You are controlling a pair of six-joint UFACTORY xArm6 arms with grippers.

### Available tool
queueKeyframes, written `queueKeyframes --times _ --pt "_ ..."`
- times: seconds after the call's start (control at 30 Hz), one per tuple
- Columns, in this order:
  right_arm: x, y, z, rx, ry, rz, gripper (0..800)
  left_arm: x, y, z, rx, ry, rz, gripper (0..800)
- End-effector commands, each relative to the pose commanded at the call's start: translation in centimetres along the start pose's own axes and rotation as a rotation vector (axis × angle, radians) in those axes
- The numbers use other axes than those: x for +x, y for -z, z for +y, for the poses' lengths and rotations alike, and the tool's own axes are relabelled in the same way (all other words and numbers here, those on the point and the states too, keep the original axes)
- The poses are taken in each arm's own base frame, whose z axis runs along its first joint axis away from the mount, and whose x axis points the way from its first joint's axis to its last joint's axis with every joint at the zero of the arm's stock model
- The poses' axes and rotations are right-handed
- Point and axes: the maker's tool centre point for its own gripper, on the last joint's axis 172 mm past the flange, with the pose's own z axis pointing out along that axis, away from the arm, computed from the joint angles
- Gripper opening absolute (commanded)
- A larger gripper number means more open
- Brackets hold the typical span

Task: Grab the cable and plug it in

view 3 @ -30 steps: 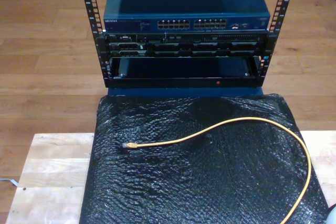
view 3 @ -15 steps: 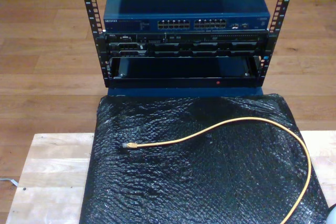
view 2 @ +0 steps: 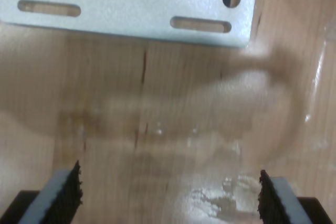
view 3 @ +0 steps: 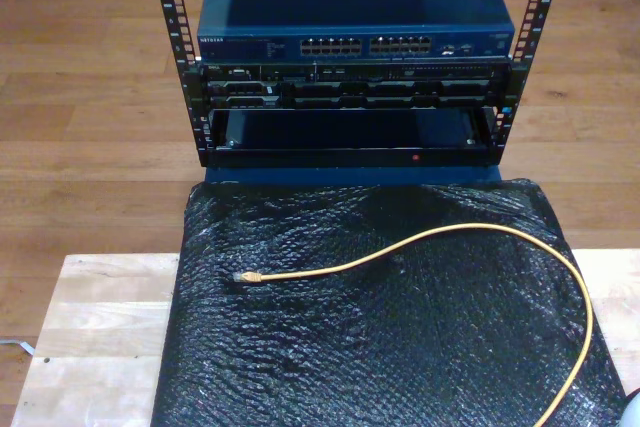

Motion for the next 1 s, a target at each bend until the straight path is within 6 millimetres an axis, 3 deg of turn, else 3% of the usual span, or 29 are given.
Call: queueKeyframes --times 0.3,0.6,0.73,0.83,1.0 --pt "-0.2 1.5 0.1 -0.003 -0.003 0.003 799 -0.1 0.6 0.0 -0.002 0.001 -0.002 800" --pt "-0.3 6.2 0.3 -0.004 -0.022 0.057 800 0.3 2.0 0.2 -0.004 0.005 0.023 800" --pt "-1.8 8.8 0.5 -0.009 -0.069 0.027 800 0.7 2.4 0.2 -0.004 0.007 0.04 800" --pt "-2.7 9.9 0.6 -0.011 -0.119 0.023 800 0.9 3.7 0.2 -0.005 0.008 0.052 800" --pt "-2.7 11.6 1.1 -0.021 -0.164 0.058 800 1.5 6.6 0.2 -0.004 0.012 0.083 800"
